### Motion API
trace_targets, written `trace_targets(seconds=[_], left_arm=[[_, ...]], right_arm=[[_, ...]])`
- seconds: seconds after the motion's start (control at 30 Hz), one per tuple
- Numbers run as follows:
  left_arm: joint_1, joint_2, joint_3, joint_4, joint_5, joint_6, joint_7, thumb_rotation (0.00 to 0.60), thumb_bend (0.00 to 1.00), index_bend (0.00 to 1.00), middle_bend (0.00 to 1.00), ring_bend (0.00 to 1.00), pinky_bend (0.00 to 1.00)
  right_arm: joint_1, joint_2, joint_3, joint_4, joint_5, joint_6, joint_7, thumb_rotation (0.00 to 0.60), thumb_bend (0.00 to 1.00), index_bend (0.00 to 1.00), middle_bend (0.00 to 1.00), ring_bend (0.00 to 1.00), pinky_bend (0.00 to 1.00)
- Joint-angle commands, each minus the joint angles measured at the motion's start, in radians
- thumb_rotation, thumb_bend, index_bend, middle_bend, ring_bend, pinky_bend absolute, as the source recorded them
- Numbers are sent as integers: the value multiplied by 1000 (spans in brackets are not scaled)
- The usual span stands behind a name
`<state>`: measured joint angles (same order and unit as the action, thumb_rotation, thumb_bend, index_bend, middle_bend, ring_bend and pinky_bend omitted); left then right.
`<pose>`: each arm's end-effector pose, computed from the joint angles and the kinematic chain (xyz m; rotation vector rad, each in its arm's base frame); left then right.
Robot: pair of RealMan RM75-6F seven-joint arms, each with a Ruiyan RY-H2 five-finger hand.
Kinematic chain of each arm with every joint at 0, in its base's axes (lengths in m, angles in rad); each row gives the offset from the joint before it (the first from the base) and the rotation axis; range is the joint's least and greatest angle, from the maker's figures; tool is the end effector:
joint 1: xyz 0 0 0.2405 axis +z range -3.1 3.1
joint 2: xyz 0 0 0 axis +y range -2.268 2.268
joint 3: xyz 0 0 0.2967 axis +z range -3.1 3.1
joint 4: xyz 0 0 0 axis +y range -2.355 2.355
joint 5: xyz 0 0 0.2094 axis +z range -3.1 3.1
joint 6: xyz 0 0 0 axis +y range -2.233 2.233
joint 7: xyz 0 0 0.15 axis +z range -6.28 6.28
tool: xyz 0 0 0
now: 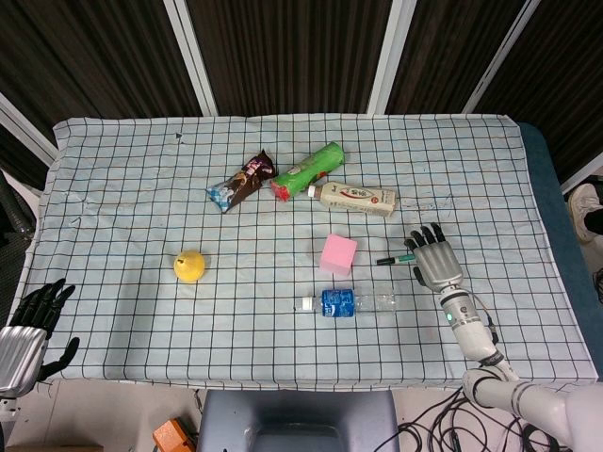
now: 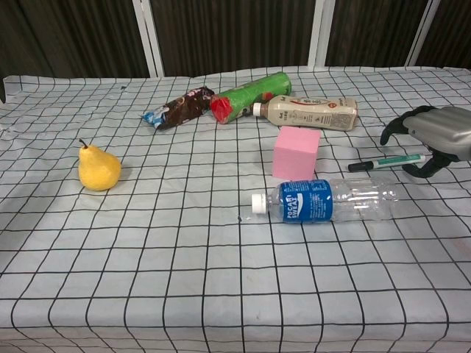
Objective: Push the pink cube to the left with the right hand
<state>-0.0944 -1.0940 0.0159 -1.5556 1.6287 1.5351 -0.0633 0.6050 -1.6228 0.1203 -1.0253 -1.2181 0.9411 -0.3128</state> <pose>-0.3431 0.1794 0.1812 -1.5129 -0.8475 -0.9522 -0.3106 -0.3860 -0.0020 1.7553 -0.7514 0.5788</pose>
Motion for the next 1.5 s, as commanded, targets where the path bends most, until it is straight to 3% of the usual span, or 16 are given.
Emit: trace_targets(seconds=[0.03,0.9,1.5], left_arm=[[1,-1,-1,2,0,2,-2,600,392,0,0,0,112],[-5,0,-4,4,-2,-6,-13,600,392,0,0,0,112],[-5,-1,-2,4,2,-7,-12,600,392,0,0,0,113]], right_arm=[[2,-7,-1,10,-2,-6,2,600,518,409,277,138,160],[22,-87,9,114,-29,-29,34,600,518,678,350,182,183],[9,-106,6,146,-54,9,20,600,518,901,578,361,291]])
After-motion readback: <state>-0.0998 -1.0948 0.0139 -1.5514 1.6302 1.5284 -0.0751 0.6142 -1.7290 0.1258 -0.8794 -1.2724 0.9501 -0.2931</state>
